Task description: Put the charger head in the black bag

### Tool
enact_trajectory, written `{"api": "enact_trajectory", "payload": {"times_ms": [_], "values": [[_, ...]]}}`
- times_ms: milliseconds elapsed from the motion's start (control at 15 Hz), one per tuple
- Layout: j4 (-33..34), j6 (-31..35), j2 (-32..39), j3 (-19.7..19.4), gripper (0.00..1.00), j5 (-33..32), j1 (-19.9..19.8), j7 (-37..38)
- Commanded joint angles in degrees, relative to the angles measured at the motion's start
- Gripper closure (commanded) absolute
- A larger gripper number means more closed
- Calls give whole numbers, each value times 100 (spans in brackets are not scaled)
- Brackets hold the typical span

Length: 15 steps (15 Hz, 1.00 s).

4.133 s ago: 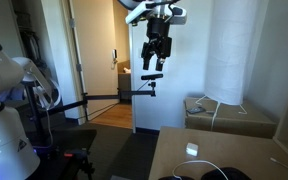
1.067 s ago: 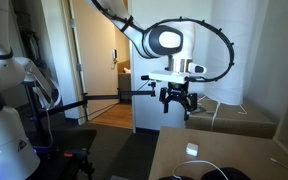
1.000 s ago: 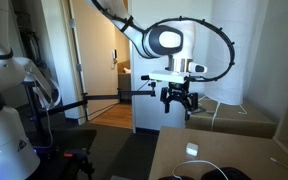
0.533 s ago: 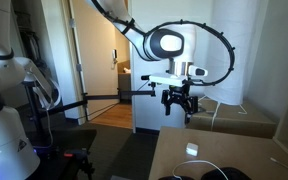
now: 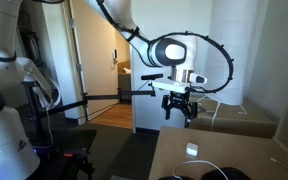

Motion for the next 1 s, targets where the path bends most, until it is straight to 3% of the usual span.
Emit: {"api": "enact_trajectory", "payload": {"times_ms": [0, 133, 933], "values": [[24, -31, 5, 26, 0, -11, -21, 8], [59, -45, 9, 23, 0, 29, -40, 21], [1157, -169, 1620, 36, 0, -23, -110, -292]]}}
